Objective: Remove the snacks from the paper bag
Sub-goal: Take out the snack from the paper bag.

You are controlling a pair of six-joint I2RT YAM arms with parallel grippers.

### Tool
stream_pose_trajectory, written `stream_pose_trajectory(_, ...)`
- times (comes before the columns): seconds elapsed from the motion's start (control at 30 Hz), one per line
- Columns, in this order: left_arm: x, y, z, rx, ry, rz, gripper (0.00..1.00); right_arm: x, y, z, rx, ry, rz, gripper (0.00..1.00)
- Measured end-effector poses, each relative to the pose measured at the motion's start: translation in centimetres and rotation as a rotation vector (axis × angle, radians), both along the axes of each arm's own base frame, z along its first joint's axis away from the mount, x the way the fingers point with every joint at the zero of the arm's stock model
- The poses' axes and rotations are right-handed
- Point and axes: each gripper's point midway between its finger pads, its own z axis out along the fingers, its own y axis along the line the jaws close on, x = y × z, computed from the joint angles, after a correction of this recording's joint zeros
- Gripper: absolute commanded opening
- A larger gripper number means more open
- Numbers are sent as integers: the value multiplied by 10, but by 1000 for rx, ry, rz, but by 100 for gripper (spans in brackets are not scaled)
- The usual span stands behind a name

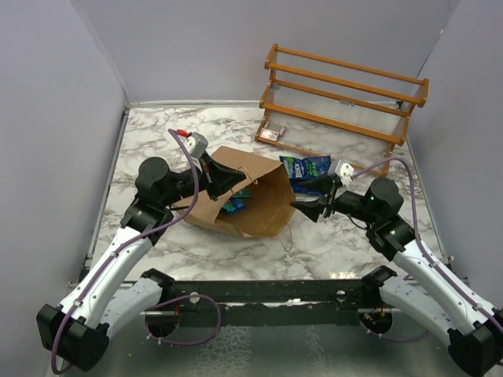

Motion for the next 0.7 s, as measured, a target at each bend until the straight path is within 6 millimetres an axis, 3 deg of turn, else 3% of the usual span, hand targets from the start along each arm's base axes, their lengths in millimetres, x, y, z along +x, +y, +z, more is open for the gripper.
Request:
stream_pose_trajectory(0.2, 1, -7, -7, -30, 46, -23, 0, -49, 13, -2, 56, 25, 198, 39)
stream_pose_trajectory(0.4, 5, -10, -13, -43, 88, -24, 0, -77, 50, -38, -1, 117, 282, 28)
stream_pose_trajectory(0.53, 5, -10, -10, -54, 86, -25, 0, -81, 79, -60, -61, 129, 259, 21)
stream_pose_trajectory(0.7, 4, -11, -10, -54, 88, -28, 0, -76, 116, -99, -173, 154, 210, 19)
